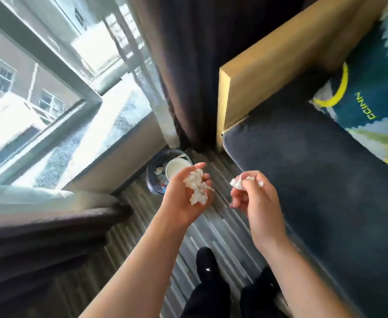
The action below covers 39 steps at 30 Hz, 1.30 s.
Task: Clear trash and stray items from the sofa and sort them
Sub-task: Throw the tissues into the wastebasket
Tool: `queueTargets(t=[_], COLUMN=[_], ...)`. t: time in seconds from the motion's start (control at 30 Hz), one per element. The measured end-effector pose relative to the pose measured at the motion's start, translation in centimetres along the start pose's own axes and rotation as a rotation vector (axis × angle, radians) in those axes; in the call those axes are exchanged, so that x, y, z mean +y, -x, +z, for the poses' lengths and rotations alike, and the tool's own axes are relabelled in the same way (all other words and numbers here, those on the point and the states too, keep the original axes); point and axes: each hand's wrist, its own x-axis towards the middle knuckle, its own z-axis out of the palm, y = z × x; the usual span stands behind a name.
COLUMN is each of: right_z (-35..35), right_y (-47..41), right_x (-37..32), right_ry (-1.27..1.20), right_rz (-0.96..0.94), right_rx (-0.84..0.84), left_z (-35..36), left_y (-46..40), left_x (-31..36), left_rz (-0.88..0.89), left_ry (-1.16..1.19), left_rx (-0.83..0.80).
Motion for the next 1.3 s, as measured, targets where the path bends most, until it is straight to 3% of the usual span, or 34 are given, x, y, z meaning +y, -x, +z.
queueTargets(t=[0.27, 0.4, 0.6, 0.73, 0.9, 1.07, 1.3], right_z=[8.8, 11.1, 15.0, 16.5, 18.7, 20.5, 22.1], right_y=[-6.1, -10.4, -19.4, -24.3, -29.9, -32.9, -34.4], right_x=[1.9, 4.5, 11.6, 18.6, 26.9, 32.8, 35.2], right_ry=[0.151, 0.207, 0.119, 0.173, 0.265, 0.514, 0.472], right_rz=[0.050, 0.152, 0.403, 0.471, 0.541, 0.589, 0.733], right_rx=[-0.123, -0.101, -0.121, -0.078, -0.038, -0.096, -0.014], left_z=[-6.2, -8.2, -13.6, -18.4, -24.7, -27.4, -29.6], left_y=[-1.6, -4.0, -13.8, -21.2, -28.6, -32.7, -36.0], left_x=[7.0, 9.0, 11.0, 9.8, 8.6, 7.7, 7.8], left_rz=[0.049, 0.060, 0.099, 0.120, 0.080, 0.041, -0.026], left_ry=[0.206, 0.277, 0.303, 0.381, 0.533, 0.432, 0.341], left_rx=[0.121, 0.213, 0.426, 0.563, 0.545, 0.464, 0.641])
